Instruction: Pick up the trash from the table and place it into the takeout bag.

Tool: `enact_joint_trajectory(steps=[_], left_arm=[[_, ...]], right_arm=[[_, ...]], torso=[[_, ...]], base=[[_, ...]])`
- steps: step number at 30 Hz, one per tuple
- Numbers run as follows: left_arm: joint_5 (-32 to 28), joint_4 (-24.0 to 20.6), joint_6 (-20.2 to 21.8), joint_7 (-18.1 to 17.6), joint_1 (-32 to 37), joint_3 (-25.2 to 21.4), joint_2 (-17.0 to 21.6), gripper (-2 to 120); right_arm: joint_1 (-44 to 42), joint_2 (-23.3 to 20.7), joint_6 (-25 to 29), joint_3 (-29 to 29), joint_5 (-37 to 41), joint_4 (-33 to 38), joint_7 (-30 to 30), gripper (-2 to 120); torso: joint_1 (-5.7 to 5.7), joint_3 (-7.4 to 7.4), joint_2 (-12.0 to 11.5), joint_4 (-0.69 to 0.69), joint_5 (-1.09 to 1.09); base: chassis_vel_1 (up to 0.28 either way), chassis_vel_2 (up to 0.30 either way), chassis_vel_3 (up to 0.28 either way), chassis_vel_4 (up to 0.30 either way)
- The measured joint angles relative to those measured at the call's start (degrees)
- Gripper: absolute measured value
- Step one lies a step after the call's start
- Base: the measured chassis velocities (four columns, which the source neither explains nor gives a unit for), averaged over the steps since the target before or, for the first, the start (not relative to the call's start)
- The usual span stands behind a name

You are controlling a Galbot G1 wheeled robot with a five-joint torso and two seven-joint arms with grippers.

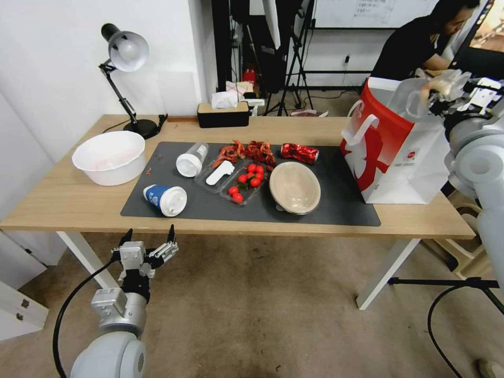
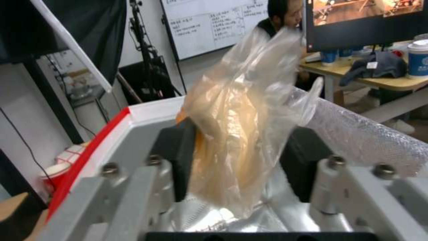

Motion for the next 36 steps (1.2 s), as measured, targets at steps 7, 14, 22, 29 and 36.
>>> enact_joint_trajectory(steps=[7, 14, 22, 29, 36], left_arm=[[0.04, 0.01, -0.10, 0.06, 0.01, 0.03, 0.00, 100], [0.12, 0.27, -0.32, 0.09, -0.02, 0.25, -0.04, 100], [0.19, 0.53, -0.60, 0.12, -0.04, 0.39, -0.06, 100], [0.26, 0.73, -1.03, 0.12, -0.03, 0.39, -0.07, 100], [0.25, 0.80, -1.16, 0.12, -0.07, 0.33, -0.01, 100]], right_arm=[[0.11, -0.12, -1.59, -0.01, -0.21, -0.05, 0.61, 69], [0.03, -0.57, -4.18, 0.00, -0.59, 0.02, 1.22, 96], [-0.25, -1.13, -6.89, -0.05, -1.72, 0.02, 1.43, 100], [-0.75, -0.95, 1.14, 0.31, -1.26, 1.67, -3.20, 100], [-5.46, -0.99, 10.15, 2.24, -0.69, 7.97, -11.93, 100]], torso=[[0.00, 0.00, 0.00, 0.00, 0.00], [0.00, 0.00, 0.00, 0.00, 0.00], [-0.01, 0.00, 0.00, 0.00, 0.00], [-0.01, 0.00, 0.00, 0.01, 0.01], [-0.01, 0.00, 0.00, 0.01, -0.01]], base=[[0.000, 0.000, 0.000, 0.000], [0.000, 0.000, 0.000, 0.000], [0.000, 0.000, 0.000, 0.000], [0.000, 0.000, 0.000, 0.000], [0.000, 0.000, 0.000, 0.000]])
